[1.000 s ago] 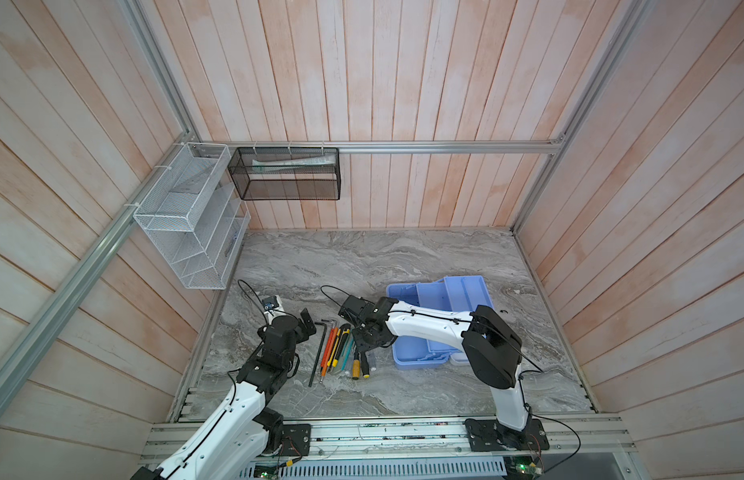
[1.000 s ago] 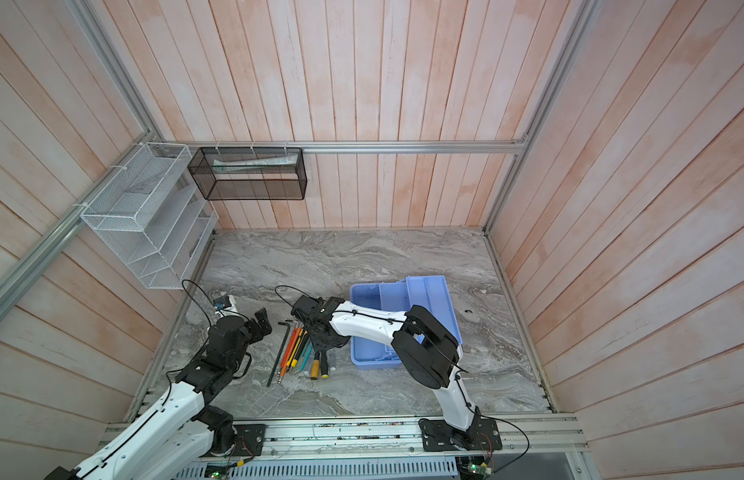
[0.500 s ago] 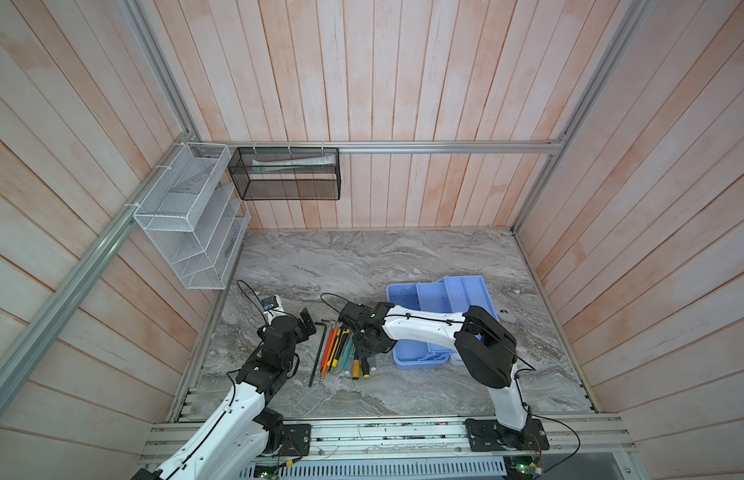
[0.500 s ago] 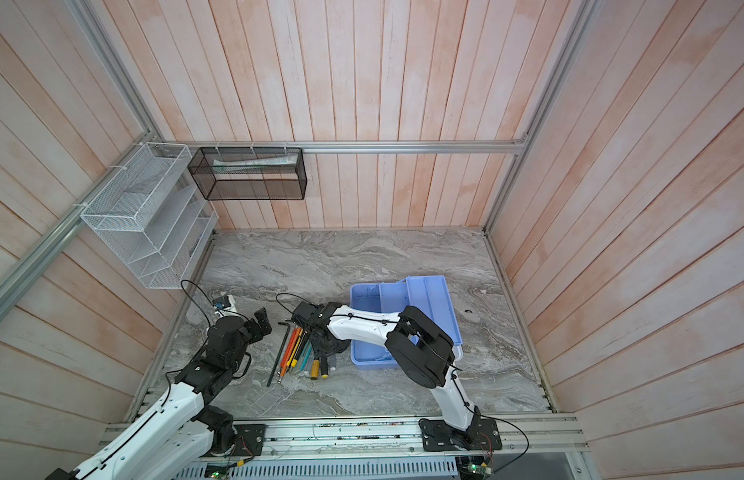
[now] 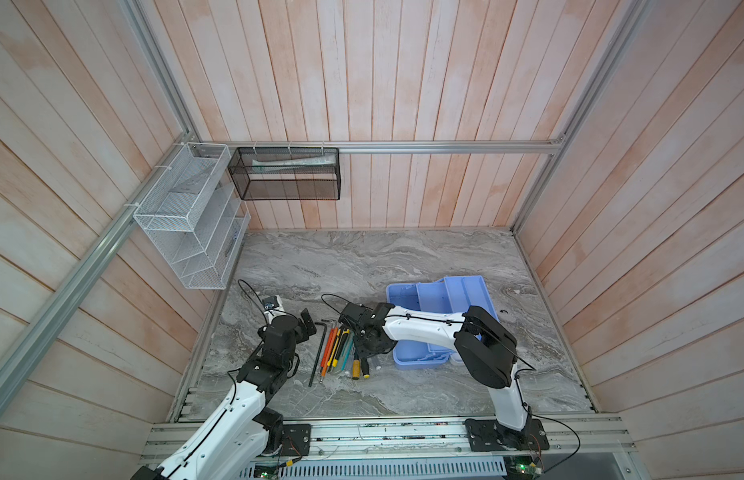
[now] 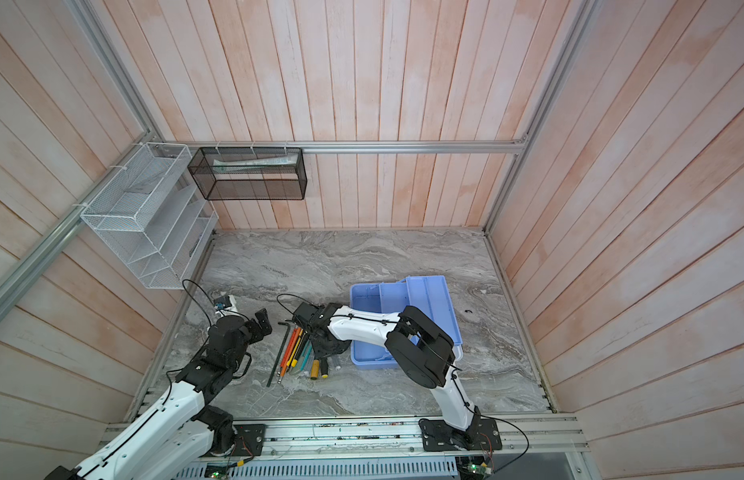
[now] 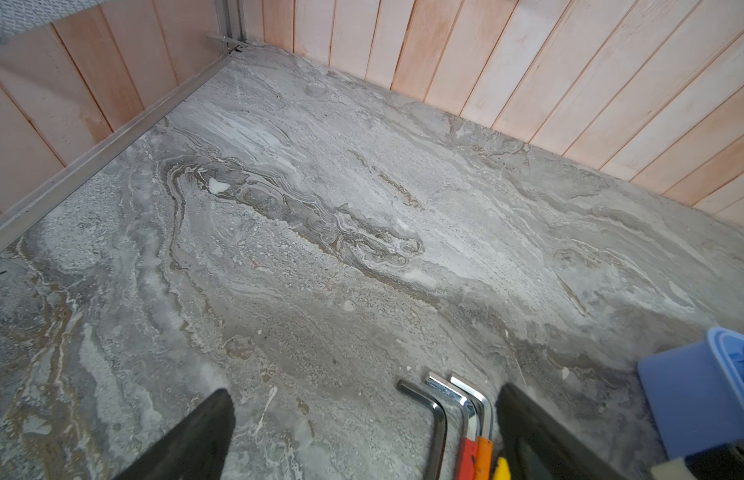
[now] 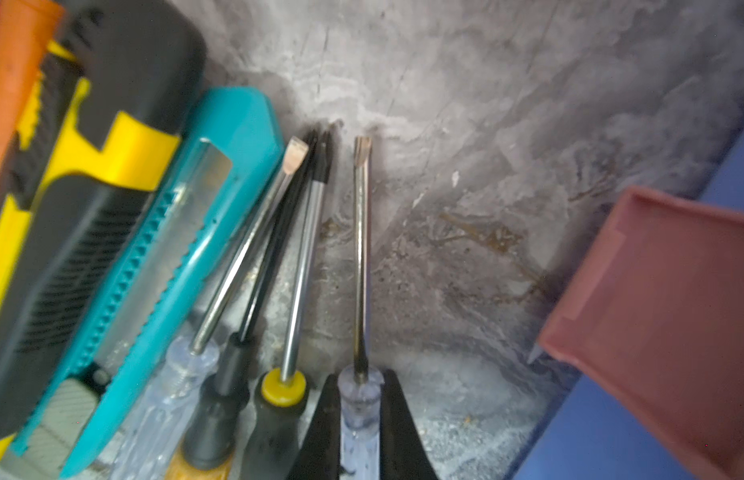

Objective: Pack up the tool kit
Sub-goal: 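Grasp the clear-handled flat screwdriver with the right gripper, then carry the screwdriver into the blue tray compartment and release it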

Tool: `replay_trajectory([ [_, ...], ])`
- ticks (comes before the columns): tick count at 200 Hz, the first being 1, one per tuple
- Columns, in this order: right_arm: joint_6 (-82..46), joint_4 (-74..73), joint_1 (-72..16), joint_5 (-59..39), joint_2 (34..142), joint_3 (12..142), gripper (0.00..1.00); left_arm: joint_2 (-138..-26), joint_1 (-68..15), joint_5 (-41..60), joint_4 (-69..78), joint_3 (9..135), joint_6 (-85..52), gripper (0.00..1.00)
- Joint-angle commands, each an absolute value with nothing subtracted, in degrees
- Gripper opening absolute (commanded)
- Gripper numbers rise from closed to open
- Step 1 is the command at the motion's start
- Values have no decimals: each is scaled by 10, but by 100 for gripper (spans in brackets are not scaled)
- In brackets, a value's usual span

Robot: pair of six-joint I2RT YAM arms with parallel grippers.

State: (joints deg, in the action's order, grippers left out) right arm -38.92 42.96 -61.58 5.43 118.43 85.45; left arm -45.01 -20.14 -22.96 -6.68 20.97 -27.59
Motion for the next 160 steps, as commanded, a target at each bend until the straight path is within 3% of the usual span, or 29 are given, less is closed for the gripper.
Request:
replay_trajectory([
  [1, -377, 449, -605, 71, 1179, 868, 0, -454, -197, -227, -64, 217, -270, 100],
  [160, -253, 522, -456, 89, 949, 852, 0, -477, -191, -224, -65, 226, -273, 100],
])
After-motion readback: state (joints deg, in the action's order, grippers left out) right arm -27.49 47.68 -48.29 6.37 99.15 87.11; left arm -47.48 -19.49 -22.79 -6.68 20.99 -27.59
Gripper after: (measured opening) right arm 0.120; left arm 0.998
